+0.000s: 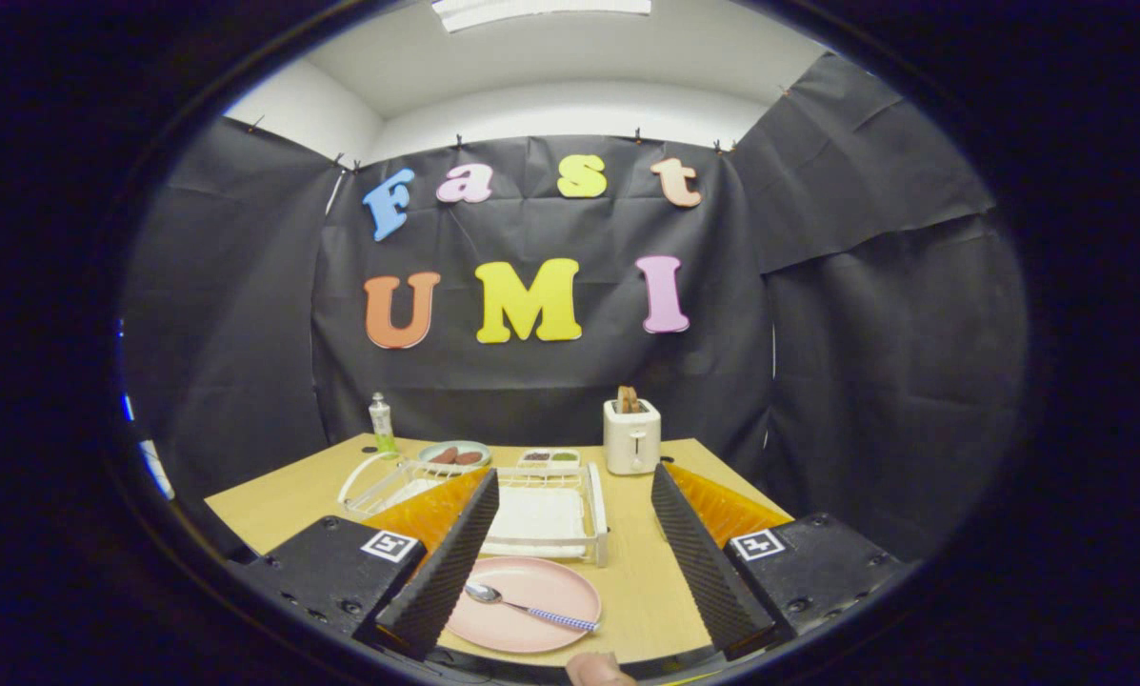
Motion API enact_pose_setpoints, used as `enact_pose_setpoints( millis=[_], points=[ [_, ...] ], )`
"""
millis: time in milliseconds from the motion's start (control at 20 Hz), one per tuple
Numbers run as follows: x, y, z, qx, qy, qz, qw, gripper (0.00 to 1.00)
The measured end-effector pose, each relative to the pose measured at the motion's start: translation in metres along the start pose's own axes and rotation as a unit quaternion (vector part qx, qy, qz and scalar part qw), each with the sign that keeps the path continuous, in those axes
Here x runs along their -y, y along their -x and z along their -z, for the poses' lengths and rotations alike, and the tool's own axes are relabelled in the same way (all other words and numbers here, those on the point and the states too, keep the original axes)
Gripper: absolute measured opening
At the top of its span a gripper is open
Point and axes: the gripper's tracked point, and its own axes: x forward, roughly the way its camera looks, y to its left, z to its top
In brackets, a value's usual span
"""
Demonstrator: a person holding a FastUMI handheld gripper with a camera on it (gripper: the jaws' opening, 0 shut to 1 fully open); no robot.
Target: Take the plate from the dish rack, then take the spoon from the basket and place it into the plate.
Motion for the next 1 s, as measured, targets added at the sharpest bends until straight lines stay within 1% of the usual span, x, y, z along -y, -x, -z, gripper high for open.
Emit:
enact_pose_setpoints(
  millis=[200,250,350,650,800,1000],
  points=[
    [0.023,0.033,-0.025,0.046,0.015,0.035,0.998,1.00],
    [0.023,0.040,-0.028,0.052,0.015,0.036,0.998,1.00],
    [0.020,0.052,-0.029,0.050,0.010,0.027,0.998,1.00],
    [0.023,0.081,-0.051,0.078,-0.001,0.025,0.997,1.00],
    [0.022,0.090,-0.056,0.089,-0.011,0.023,0.996,1.00],
    [0.023,0.090,-0.051,0.084,-0.011,0.022,0.996,1.00]
  ],
)
